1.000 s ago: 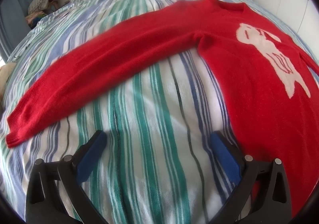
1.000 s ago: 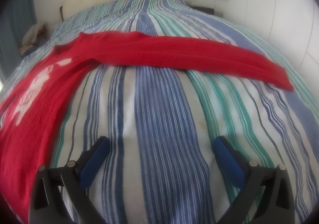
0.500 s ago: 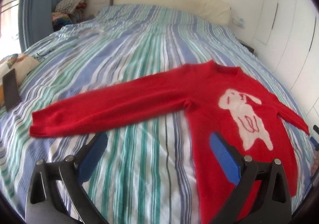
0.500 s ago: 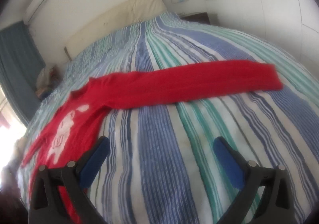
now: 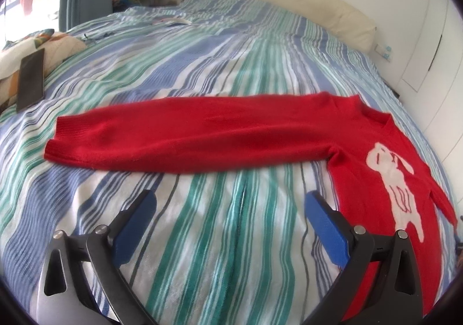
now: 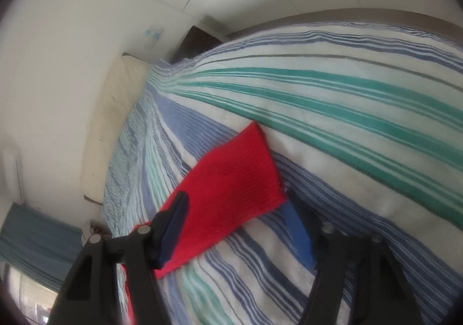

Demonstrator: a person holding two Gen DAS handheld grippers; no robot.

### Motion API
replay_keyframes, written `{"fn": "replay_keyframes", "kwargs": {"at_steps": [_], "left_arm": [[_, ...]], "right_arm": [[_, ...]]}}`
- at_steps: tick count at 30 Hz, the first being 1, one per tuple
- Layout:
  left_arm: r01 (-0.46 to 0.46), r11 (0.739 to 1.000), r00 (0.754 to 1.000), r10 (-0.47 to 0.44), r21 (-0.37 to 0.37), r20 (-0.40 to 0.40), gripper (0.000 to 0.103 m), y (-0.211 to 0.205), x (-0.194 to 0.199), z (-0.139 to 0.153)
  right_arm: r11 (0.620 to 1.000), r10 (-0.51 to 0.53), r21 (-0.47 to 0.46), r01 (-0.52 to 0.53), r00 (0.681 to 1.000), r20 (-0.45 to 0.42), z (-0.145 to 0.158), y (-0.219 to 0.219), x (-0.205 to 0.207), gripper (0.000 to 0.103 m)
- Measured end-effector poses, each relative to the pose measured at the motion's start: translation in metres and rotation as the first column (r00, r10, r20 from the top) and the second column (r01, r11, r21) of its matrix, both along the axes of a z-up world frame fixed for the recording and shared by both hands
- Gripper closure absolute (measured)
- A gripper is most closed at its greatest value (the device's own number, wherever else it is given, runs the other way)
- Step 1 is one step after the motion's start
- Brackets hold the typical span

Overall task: Fold small clothes
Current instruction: 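Grasp the sweater sleeve cuff with the right gripper, then carry the held sleeve across the sweater body with the right gripper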

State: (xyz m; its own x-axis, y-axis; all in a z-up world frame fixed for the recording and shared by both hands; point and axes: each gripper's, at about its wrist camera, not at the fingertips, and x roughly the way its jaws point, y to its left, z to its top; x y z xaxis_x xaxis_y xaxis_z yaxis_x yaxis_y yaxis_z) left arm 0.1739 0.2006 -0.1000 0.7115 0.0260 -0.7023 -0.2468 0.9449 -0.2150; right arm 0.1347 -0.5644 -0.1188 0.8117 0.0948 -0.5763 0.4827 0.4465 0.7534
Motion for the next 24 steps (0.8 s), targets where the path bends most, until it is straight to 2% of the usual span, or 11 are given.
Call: {"fn": "replay_keyframes", "kwargs": {"at_steps": [2,5,6,7,8,9,12,16,19,22,24], "left_arm": [[0.007,1.0,1.0,-0.006,0.008,-0.008,0.001,-0.004,0.002,-0.003],[0.023,0.998,1.0,-0.022,0.057,-0.02,0.001,-0.014,0.003,-0.006],[0.028,0.997,0.999,-0.026,0.071,-0.026,0.001,-0.017,0.003,-0.008],[0.032,0.996,0.999,-0.029,0.082,-0.03,0.001,-0.019,0.003,-0.008],[0.034,0.996,0.999,-0.031,0.088,-0.031,0.001,-0.02,0.003,-0.007],[0.034,0.995,0.999,-0.031,0.091,-0.029,0.001,-0.021,0.003,-0.007],[0.029,0.996,0.999,-0.026,0.085,-0.03,0.001,-0.019,0.002,-0.006],[0.011,0.998,0.999,-0.009,0.061,-0.044,0.001,-0.016,0.005,-0.006],[0.014,0.999,0.999,-0.013,0.029,-0.034,0.001,-0.015,0.007,-0.003],[0.028,0.999,0.999,-0.027,0.03,-0.033,0.001,-0.016,0.006,-0.002],[0.033,0.999,0.999,-0.031,0.036,-0.041,0.001,-0.016,0.006,-0.004]], "right_arm": [[1.0,-0.021,0.007,0.021,1.0,0.001,-0.004,-0.005,0.007,0.042],[1.0,-0.025,-0.003,0.025,0.999,-0.024,-0.009,-0.009,0.021,0.059],[1.0,-0.019,-0.01,0.019,0.999,-0.041,-0.011,-0.009,0.025,0.073],[1.0,-0.012,-0.012,0.011,0.998,-0.06,-0.013,-0.01,0.029,0.093],[1.0,-0.001,-0.004,0.001,0.997,-0.073,-0.016,-0.013,0.033,0.099],[1.0,-0.004,-0.012,0.003,0.997,-0.073,-0.014,-0.014,0.033,0.099],[0.987,0.019,-0.157,-0.029,0.998,-0.068,0.019,0.001,0.039,0.099],[0.944,0.19,-0.281,-0.172,0.981,0.038,0.091,0.053,0.067,0.099],[0.891,0.347,-0.351,-0.29,0.931,0.111,0.151,0.117,0.097,0.099],[0.817,0.503,-0.403,-0.413,0.851,0.149,0.194,0.198,0.129,0.099],[0.766,0.588,-0.423,-0.483,0.793,0.159,0.208,0.254,0.148,0.099]]}}
